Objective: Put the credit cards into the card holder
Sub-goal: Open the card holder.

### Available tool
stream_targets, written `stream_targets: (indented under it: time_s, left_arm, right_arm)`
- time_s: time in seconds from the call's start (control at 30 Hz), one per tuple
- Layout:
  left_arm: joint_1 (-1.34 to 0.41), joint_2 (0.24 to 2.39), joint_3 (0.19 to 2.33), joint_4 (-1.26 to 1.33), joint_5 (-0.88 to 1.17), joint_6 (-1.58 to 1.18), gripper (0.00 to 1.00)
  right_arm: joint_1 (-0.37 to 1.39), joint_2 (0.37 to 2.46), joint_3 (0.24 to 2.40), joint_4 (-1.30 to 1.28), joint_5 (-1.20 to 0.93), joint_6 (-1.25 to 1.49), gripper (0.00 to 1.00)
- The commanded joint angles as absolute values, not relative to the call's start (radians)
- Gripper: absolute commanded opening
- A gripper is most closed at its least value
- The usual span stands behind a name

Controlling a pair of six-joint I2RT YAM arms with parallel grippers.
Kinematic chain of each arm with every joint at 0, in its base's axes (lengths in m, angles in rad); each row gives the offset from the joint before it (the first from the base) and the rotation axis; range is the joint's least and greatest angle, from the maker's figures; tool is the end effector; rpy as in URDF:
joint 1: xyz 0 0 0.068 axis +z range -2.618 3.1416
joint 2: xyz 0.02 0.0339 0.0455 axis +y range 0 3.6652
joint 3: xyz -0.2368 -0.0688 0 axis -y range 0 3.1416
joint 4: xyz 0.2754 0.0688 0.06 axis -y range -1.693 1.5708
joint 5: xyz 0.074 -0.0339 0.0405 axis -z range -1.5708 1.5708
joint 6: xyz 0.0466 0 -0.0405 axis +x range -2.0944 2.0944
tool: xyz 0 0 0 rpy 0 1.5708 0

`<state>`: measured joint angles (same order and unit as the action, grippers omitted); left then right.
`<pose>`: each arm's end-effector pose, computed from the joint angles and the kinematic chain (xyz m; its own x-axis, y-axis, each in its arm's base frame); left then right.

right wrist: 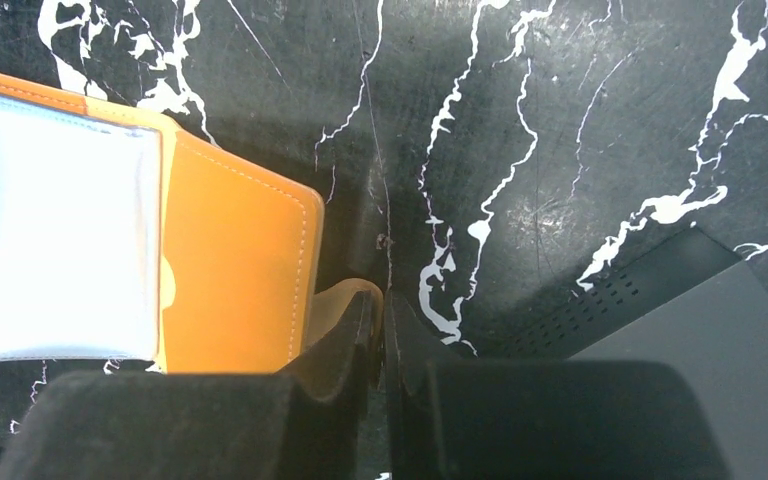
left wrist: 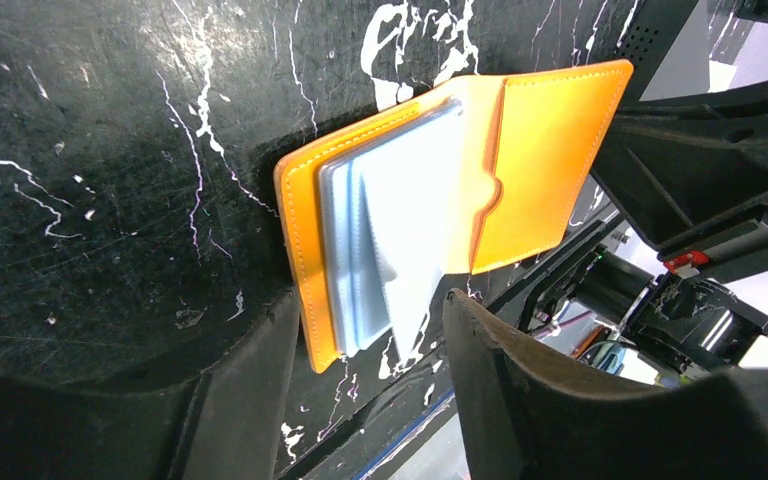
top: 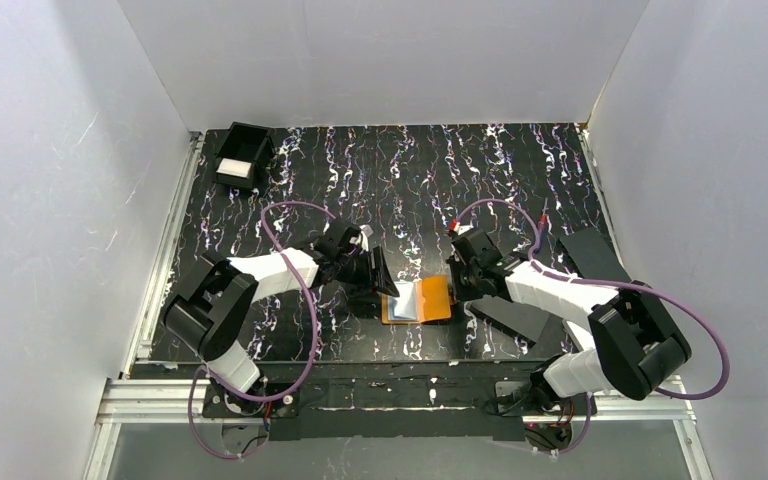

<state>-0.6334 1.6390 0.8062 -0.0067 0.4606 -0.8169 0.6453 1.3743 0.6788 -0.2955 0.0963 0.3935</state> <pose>0.2643 -0.2198 0.1002 -0.9716 -0.0967 -0.2159 0.0893 0.6951 -0.7133 0.2341 0.1706 0.1146 -0.8307 -0.1476 -0.5368 -0.2578 0.9566 0.1358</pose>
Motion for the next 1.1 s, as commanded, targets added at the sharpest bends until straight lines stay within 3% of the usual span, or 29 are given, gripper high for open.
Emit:
stream_targets:
  time_s: [0.0, 0.23, 0.43, 0.57, 0.8, 1.0, 1.07]
  left_arm:
    - [-0.64, 1.614, 0.788, 0.017, 0.467, -0.818, 0.5]
    - [-0.64, 1.554, 0.737, 0.006, 0.416, -0.825, 0.52]
    - [-0.64, 1.573, 0.701, 0.043, 0.429, -0.864, 0.44]
    - [-0.64, 1.581, 0.702, 0.05, 0.442, -0.871, 0.34]
    - [-0.641, 1.668, 0.74, 0.075, 0.507, -0.877, 0.26]
    - [-0.641, 1.655, 0.758, 0.087, 0.495, -0.866, 0.01]
    - [-0.641, 1.622, 0.75, 0.091, 0.479, -0.859, 0.0]
  right_arm:
    - [0.642, 1.36, 0.692, -0.266, 0.099, 0.38, 0.13]
    - [0.641, 1.39, 0.687, -0.304, 0.191, 0.409, 0.09]
    - [0.637, 1.439, 0.684, -0.293, 0.183, 0.428, 0.05]
    - [0.637, 1.435, 0.675, -0.281, 0.182, 0.432, 0.05]
    - [0.638, 1.403, 0.664, -0.227, 0.103, 0.416, 0.05]
    - [0.638, 1.387, 0.679, -0.235, 0.086, 0.397, 0.1]
    - [0.638, 1.38, 0.691, -0.25, 0.095, 0.387, 0.14]
